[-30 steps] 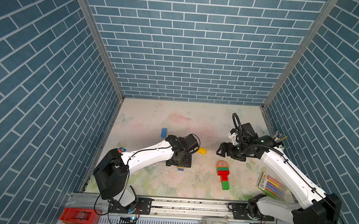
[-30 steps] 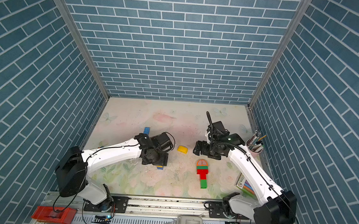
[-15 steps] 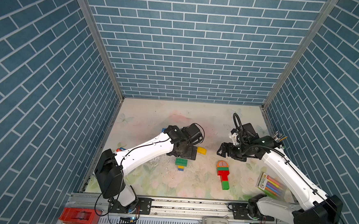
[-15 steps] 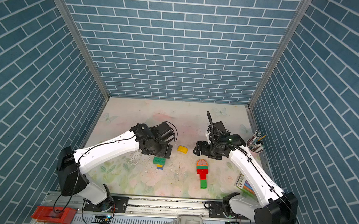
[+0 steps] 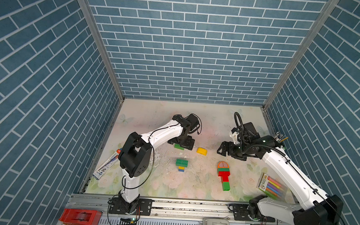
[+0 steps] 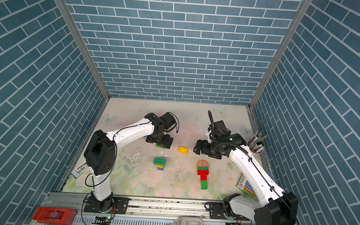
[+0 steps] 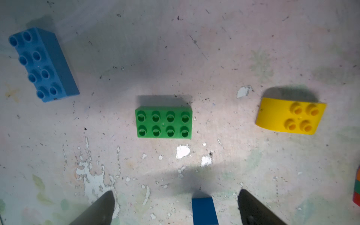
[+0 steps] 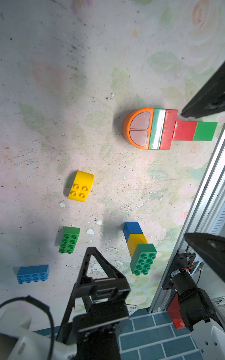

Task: Assemble an ice cream with lego
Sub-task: Pick up the lego brick from the center of the board.

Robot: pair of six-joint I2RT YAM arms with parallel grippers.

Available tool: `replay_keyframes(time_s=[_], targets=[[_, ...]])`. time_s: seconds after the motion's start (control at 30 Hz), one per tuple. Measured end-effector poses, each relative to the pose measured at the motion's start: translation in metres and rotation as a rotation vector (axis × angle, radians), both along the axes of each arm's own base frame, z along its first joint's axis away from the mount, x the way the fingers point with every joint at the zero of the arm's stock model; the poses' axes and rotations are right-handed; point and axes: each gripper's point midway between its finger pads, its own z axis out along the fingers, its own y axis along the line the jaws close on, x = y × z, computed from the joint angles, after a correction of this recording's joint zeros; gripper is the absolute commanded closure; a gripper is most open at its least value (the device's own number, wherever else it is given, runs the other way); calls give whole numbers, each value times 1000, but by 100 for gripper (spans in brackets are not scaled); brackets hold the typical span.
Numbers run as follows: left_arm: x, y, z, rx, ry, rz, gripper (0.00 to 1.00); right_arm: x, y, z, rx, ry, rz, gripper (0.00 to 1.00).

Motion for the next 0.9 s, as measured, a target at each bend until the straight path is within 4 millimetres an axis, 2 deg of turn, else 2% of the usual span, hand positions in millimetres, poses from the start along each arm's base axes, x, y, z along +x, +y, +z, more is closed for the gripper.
replay_keyframes(time_s=[0.17, 0.33, 0.47, 0.7, 0.9], targets=[[25, -2, -15, -38, -26, 4, 5, 4, 2, -1, 10, -1, -2, 7], [34, -7, -33, -49, -24, 3, 8, 6, 2, 0, 20, -4, -6, 7], [35, -6, -45, -40, -17, 12, 9, 8, 1, 1, 24, -6, -12, 7], [33, -1, -55, -29, -19, 24, 10, 9, -1, 1, 28, -5, -22, 7], [31, 1, -64, -30, -16, 37, 18, 10, -3, 2, 33, -4, -29, 7]])
